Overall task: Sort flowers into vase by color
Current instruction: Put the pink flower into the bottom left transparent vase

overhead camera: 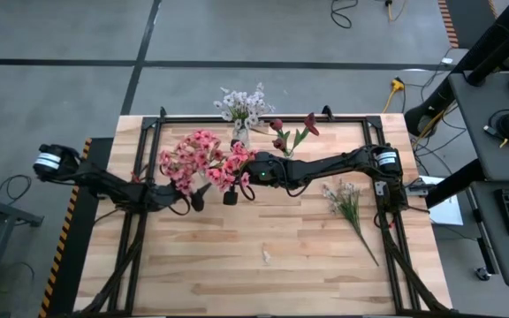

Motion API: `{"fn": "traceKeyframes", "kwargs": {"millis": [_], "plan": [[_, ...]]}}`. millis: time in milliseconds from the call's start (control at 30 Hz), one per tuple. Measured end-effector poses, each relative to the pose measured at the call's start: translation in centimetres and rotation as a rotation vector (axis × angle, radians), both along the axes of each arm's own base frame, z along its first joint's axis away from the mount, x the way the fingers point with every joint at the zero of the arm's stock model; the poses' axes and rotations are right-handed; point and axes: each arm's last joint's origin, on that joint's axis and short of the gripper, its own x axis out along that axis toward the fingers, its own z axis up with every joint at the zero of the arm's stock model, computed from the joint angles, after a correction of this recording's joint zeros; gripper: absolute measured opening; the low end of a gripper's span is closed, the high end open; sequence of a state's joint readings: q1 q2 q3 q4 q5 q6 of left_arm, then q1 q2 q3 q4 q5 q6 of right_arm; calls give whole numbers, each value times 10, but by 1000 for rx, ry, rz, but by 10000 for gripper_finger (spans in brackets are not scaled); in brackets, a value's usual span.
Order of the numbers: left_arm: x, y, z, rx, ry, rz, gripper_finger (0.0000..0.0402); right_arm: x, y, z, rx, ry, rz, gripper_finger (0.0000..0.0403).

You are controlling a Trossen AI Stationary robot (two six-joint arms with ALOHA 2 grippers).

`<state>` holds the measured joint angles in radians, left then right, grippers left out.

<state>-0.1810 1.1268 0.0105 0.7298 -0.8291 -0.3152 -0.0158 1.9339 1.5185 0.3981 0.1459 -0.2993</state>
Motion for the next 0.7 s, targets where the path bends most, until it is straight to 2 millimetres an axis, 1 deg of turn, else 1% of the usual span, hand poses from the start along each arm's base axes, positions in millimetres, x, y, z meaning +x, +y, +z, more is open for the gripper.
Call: {"fn": "traceKeyframes", "kwargs": {"millis": [300, 600, 700], "plan": [[3, 0, -5, 9, 13, 9, 293, 0, 1, 0, 3, 0, 22, 13], [5, 0, -9, 11, 19, 13, 235, 0, 1, 0, 6, -1, 22, 13], [6, -1, -9, 10, 14, 12, 222, 0, 1, 0, 9, -2, 22, 13]]}}
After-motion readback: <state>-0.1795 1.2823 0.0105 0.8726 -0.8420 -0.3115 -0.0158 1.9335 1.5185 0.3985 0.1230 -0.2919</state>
